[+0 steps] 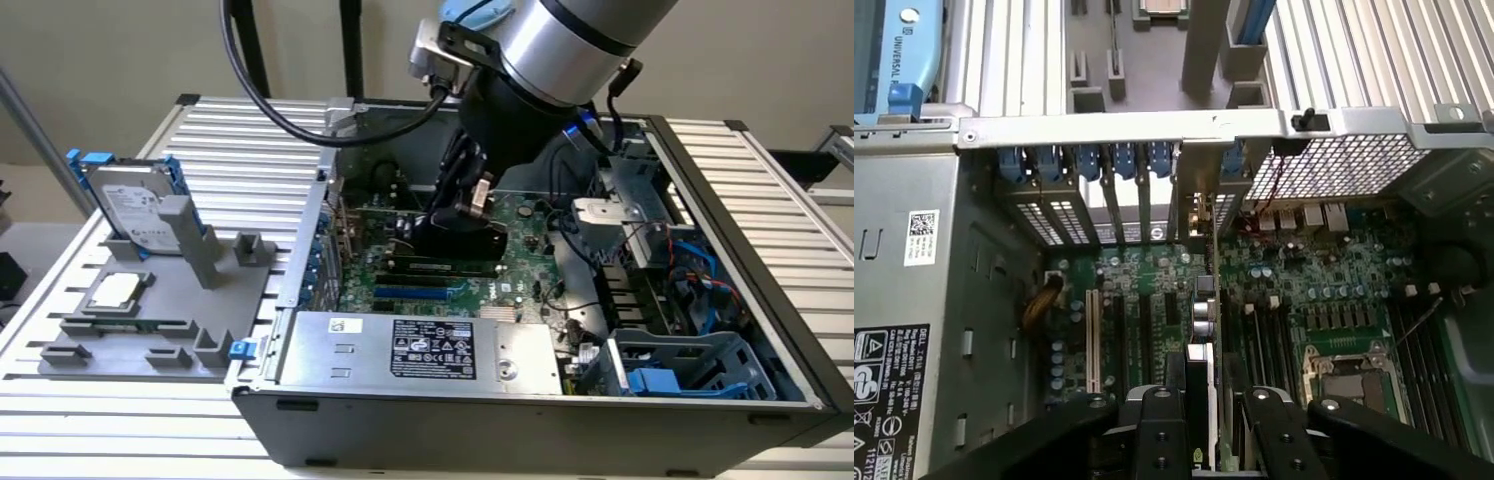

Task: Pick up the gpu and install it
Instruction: 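Insert the gpu into the slot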

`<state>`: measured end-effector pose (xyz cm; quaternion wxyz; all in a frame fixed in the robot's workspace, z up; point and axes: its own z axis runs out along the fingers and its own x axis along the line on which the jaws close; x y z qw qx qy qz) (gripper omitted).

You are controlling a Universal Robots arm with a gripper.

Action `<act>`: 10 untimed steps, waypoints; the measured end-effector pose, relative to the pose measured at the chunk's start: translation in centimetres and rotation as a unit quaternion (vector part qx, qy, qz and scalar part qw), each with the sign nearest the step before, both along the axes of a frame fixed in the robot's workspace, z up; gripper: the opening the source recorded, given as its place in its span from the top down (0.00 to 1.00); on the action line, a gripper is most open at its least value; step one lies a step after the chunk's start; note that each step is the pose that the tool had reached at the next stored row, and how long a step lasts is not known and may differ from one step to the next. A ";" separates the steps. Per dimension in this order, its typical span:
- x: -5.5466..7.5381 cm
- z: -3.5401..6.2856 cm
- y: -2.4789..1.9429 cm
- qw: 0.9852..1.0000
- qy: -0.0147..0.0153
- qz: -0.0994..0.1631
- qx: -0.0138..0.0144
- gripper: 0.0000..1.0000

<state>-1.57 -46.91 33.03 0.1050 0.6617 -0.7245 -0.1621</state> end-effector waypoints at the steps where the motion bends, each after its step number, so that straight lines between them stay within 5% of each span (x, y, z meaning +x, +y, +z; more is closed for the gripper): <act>1: 0.0 -0.07 0.00 1.000 0.003 0.002 0.000 1.00; 4: 0.1 -0.35 0.00 1.000 0.010 0.005 0.000 1.00; 10: 0.6 -1.54 0.00 1.000 0.016 0.008 0.000 1.00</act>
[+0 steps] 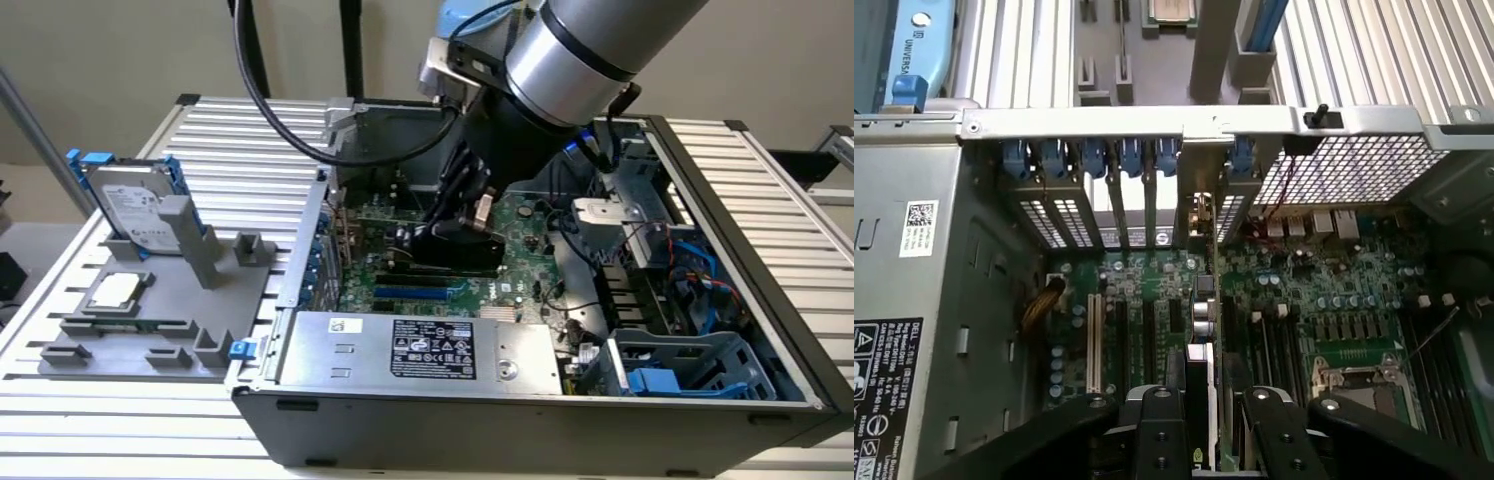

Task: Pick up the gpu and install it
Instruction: 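Insert the gpu into the slot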

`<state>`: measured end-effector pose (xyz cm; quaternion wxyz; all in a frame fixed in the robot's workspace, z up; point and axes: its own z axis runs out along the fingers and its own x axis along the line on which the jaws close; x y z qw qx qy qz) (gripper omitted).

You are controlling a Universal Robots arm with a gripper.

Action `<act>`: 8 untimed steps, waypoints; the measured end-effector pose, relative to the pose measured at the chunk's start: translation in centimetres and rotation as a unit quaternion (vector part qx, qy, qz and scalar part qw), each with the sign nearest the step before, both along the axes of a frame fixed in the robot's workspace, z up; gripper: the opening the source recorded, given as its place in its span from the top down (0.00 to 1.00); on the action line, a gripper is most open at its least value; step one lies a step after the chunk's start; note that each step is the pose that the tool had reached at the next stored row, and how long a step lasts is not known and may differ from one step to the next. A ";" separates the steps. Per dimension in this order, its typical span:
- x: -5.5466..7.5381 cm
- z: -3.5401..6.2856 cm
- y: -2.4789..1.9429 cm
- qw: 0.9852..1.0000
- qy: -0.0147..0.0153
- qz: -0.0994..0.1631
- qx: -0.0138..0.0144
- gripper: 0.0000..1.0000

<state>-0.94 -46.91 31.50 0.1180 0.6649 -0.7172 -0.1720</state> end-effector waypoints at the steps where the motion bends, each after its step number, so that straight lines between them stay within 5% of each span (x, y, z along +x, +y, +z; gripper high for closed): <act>1: 0.0 -0.18 0.00 1.000 0.001 0.000 0.000 1.00; 8: 0.2 -1.33 0.07 1.000 0.004 0.001 0.000 1.00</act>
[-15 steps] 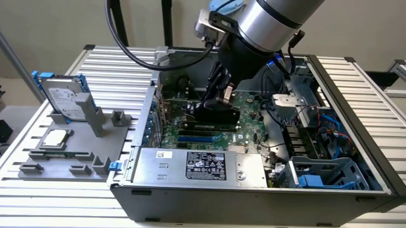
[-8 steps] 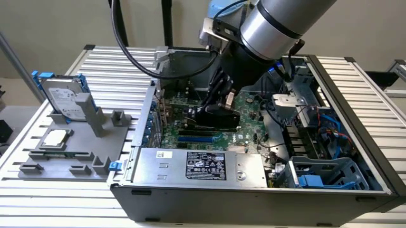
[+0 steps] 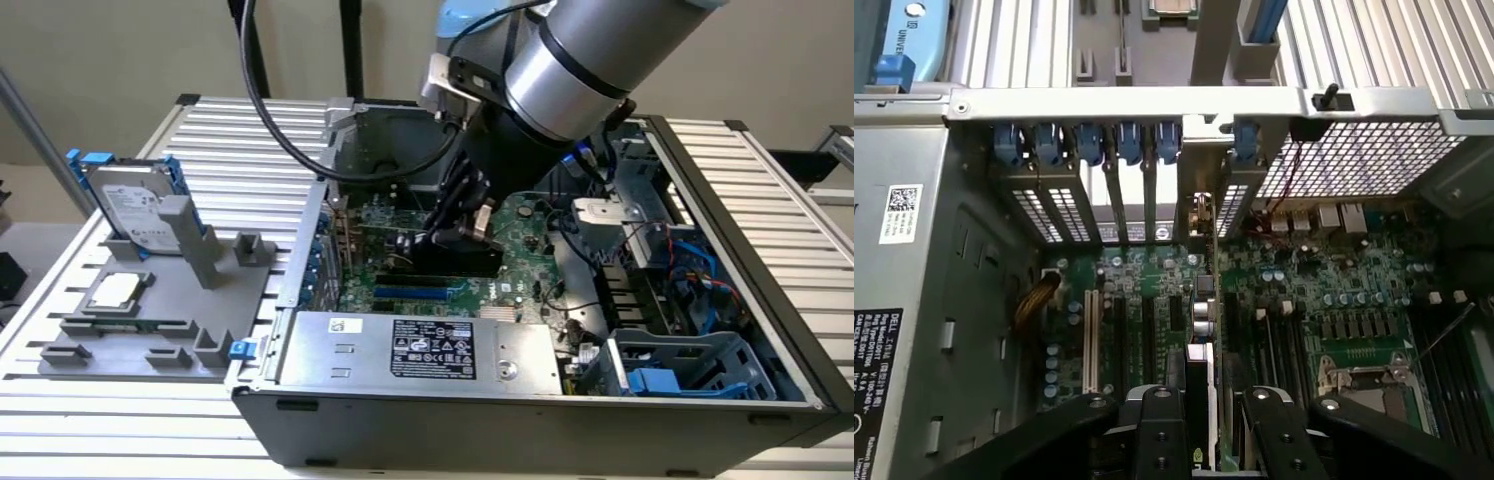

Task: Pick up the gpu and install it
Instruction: 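Insert the gpu into the slot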

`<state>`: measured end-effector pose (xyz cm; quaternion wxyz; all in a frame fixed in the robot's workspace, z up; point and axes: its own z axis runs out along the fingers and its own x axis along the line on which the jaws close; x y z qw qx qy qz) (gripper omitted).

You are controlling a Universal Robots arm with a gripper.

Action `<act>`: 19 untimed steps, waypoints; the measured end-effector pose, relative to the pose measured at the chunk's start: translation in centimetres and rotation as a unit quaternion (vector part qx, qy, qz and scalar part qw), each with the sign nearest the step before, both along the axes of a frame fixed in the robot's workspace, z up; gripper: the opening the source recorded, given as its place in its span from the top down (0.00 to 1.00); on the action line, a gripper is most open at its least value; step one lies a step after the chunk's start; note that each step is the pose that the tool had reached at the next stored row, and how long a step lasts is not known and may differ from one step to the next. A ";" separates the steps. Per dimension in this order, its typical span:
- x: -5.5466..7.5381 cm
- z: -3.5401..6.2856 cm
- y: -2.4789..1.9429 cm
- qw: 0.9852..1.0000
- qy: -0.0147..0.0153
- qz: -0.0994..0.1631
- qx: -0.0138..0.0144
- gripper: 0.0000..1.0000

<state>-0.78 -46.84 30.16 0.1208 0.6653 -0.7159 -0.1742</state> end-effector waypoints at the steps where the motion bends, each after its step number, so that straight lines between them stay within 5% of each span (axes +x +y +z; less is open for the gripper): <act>1: 0.0 -0.16 0.02 1.000 0.000 0.000 0.000 1.00; 12: -0.1 -1.90 0.55 1.000 0.001 0.004 0.000 1.00; 19: -0.6 -2.29 0.64 1.000 0.004 0.008 0.000 1.00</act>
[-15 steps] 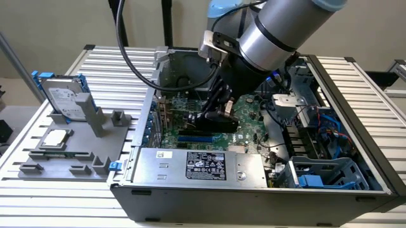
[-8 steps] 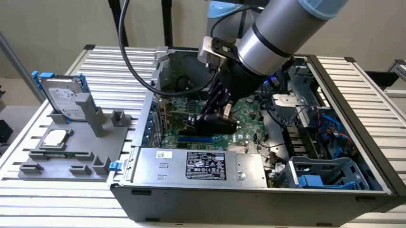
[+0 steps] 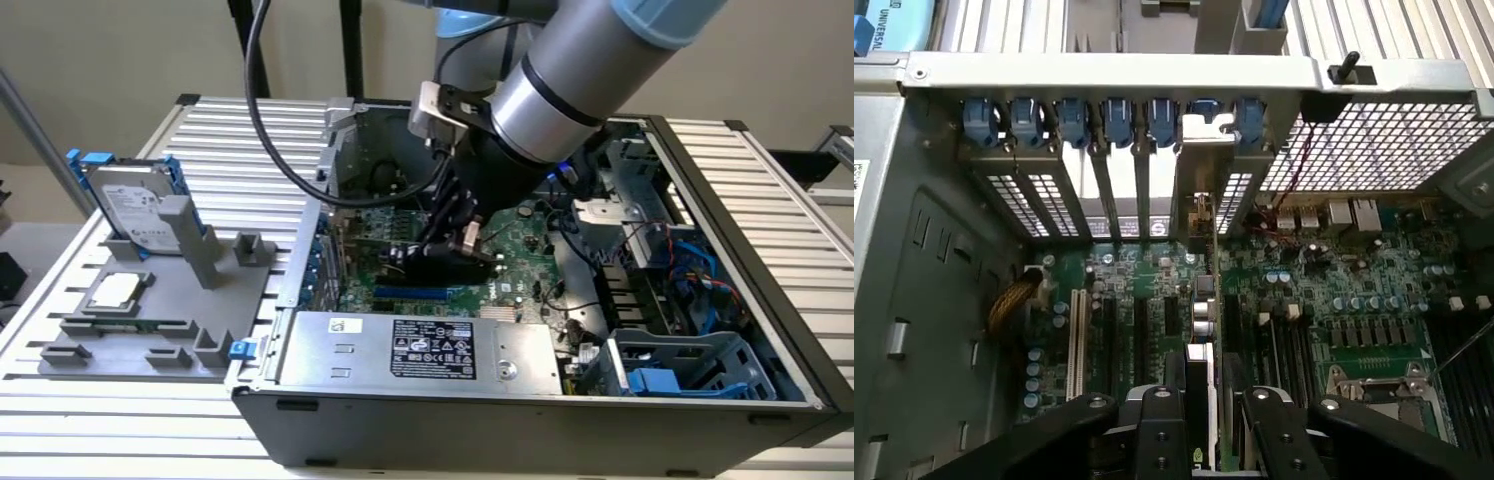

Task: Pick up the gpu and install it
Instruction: 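Insert the gpu into the slot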

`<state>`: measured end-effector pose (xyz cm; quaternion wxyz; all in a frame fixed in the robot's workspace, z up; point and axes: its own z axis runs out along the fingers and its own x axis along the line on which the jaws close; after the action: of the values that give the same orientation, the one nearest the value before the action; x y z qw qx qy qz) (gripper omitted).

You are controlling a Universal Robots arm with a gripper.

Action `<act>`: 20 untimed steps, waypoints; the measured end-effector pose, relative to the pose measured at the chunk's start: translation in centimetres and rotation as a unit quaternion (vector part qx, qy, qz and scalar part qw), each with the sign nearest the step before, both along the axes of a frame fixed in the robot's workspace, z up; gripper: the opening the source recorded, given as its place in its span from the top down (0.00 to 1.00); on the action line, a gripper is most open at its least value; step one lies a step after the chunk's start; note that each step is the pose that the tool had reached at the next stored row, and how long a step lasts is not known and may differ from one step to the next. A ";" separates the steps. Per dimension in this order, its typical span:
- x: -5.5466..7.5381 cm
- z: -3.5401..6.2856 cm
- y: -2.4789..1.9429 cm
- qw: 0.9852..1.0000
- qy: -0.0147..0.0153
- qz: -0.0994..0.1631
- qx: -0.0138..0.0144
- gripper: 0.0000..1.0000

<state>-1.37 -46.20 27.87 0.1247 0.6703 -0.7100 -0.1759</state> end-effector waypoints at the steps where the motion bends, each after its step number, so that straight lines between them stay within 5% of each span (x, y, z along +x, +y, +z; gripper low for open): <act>1: -0.1 -0.04 0.00 1.000 0.001 0.001 0.000 1.00; 8: -0.2 -0.64 0.00 1.000 0.009 0.006 0.000 1.00; 20: -0.2 -1.39 0.06 1.000 0.010 0.006 0.000 1.00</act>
<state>-1.54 -46.14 26.47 0.1327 0.6728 -0.7046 -0.1821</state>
